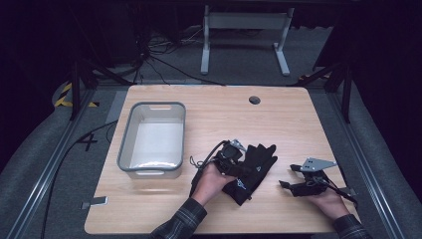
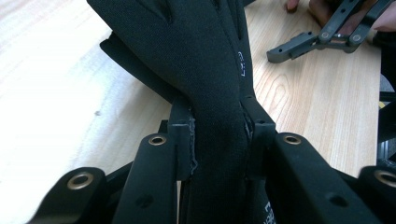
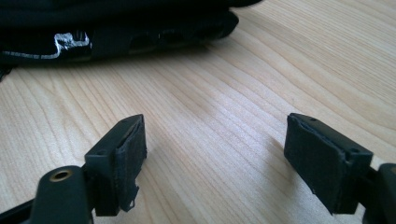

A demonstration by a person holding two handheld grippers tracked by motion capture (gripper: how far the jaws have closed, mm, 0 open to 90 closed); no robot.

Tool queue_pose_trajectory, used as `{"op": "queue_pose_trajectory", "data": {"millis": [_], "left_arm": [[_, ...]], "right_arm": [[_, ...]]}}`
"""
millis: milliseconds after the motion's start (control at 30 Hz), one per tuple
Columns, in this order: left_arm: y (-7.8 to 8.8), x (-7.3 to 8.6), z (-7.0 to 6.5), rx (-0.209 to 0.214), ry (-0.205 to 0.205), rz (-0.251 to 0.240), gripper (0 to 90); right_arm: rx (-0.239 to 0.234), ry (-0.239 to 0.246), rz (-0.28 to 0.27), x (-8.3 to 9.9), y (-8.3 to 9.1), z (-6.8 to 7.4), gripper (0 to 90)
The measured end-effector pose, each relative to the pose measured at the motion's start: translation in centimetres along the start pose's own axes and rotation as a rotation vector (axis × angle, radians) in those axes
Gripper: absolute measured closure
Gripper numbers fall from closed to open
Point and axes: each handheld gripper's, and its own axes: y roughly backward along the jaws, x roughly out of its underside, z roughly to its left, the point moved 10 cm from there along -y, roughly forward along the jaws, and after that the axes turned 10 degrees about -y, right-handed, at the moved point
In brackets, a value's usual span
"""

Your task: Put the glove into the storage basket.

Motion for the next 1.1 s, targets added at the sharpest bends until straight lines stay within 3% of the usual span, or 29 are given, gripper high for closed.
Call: {"op": "queue_pose_trajectory", "data": {"millis": [667, 1100], "left_arm": [[5.7, -2.1, 2.0, -0.063, 0.015, -0.017, 71.0], [9.7, -2.3, 3.7, -0.109, 0.027, -0.028, 71.0]], "right_arm": [[-0.005, 0.005, 0.002, 0.0, 0.0, 0.1, 20.1], [-0.004, 0.002, 0.004, 0.0, -0.1, 0.1, 18.5]]}}
